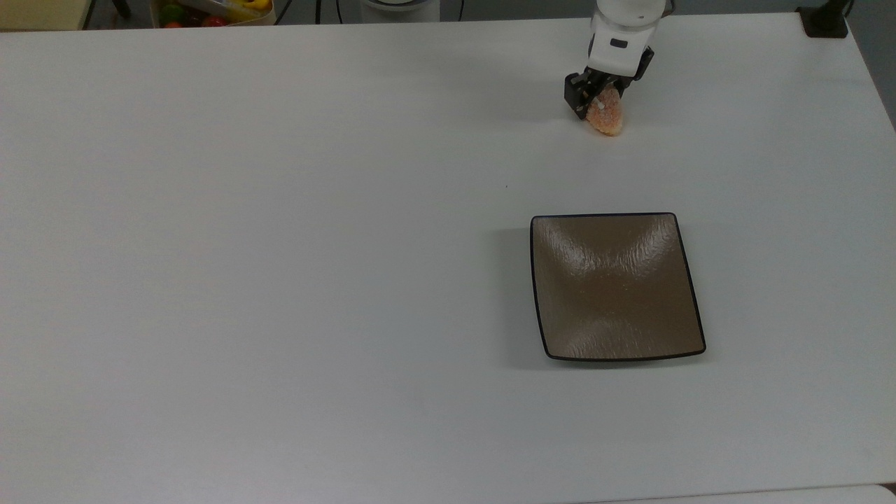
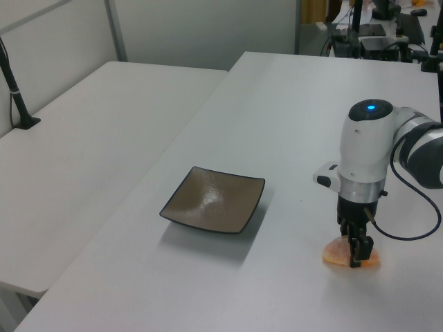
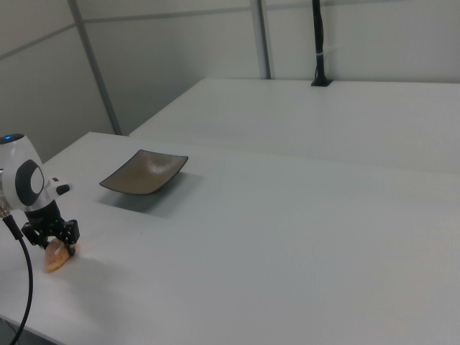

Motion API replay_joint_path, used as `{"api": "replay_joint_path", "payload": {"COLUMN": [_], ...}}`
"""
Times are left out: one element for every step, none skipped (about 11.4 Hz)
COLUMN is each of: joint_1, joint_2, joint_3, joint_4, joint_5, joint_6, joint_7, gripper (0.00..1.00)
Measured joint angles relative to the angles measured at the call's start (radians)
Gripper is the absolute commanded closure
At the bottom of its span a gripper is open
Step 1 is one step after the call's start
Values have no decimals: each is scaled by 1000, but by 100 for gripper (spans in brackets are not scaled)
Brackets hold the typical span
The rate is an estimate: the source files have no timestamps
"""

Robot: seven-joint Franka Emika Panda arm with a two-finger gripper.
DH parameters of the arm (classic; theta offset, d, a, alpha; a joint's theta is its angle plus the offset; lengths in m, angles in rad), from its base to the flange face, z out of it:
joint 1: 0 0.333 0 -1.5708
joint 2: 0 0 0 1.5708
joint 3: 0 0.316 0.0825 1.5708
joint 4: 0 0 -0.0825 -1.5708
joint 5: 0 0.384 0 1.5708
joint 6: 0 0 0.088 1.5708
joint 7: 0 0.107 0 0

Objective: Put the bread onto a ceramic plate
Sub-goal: 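Close the gripper around the orange bread roll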

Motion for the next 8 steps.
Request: {"api": "replay_joint_path", "payload": {"joint_1": [0,0,0,0,0,1,1,-1], "joint_2": [0,0,0,0,0,0,0,-1], "joint_3": [0,0,0,0,0,0,0,0], "joint_4": [0,0,0,0,1,3,6,18], "joint_5": [0,0,0,0,-1,-1,-1,-1], "joint_6": [0,0,0,-3,-7,-12,-17,-46], "joint_7": [0,0,0,0,0,0,0,0], "gripper": [69,72,78,81,81,81,80,79]}}
